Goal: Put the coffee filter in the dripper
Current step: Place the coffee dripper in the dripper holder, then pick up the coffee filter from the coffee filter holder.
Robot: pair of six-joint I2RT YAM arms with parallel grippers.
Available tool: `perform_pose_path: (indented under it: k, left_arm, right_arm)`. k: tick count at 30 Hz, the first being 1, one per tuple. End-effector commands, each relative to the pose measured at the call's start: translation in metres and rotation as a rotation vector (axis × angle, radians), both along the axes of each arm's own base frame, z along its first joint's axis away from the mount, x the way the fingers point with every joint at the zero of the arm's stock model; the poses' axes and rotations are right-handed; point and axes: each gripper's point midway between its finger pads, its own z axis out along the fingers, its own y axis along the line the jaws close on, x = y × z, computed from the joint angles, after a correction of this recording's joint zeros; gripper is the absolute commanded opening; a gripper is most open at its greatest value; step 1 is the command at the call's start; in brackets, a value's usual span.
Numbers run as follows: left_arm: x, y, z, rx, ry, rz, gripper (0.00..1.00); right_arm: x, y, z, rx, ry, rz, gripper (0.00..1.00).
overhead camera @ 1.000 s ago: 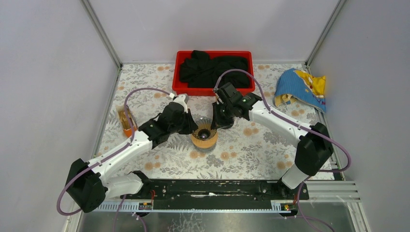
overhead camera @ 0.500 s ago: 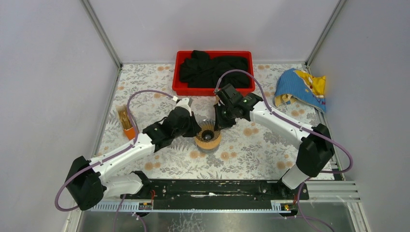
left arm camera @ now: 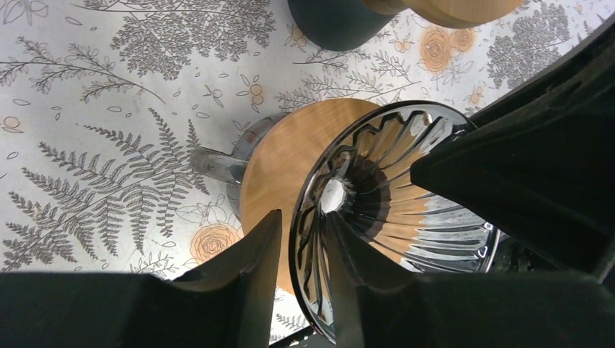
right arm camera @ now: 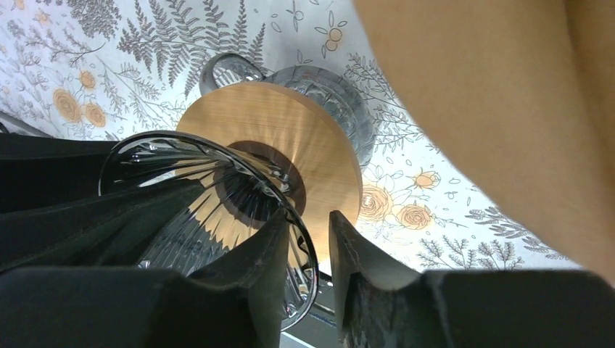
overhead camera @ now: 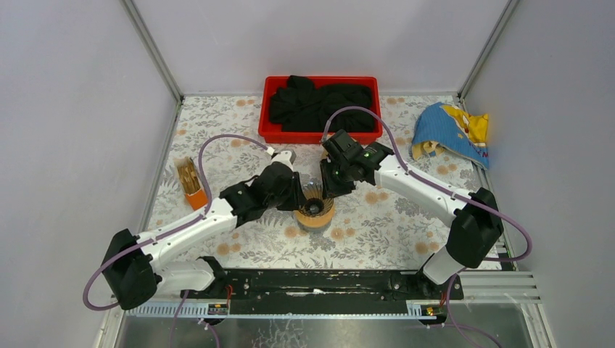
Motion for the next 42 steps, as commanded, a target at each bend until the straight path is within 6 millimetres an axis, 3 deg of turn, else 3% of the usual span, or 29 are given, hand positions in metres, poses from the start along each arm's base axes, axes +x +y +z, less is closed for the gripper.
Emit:
perform_pose_path:
  k: [1,11,17,27,38,42]
  left_arm:
    - [0.001,0.008,0.003,0.071,0.000,0.012,0.39]
    - [0.011,0.013,0.026,0.079,-0.059,0.038,0.56]
    - [0.015,0.033,0.047,0.099,-0.120,0.102,0.68]
    - [0.033,0.112,0.065,0.162,-0.188,0.320,0.74]
    - [0.058,0.207,0.087,0.292,-0.239,0.552,0.77]
    - [0.064,0.239,0.090,0.350,-0.242,0.642,0.77]
  right_arm:
    - [0.001,-0.008,0.007,-0.029,-0.036,-0.008,0.35]
    - [0.005,-0.004,0.046,0.057,-0.128,0.003,0.52]
    - [0.002,-0.007,0.068,0.112,-0.205,0.046,0.64]
    - [0.005,-0.043,0.094,0.106,-0.420,0.009,0.79]
    - [0.001,-0.085,0.094,0.077,-0.610,-0.037,0.99]
    - [-0.001,-0.090,0.091,0.113,-0.667,-0.047,0.99]
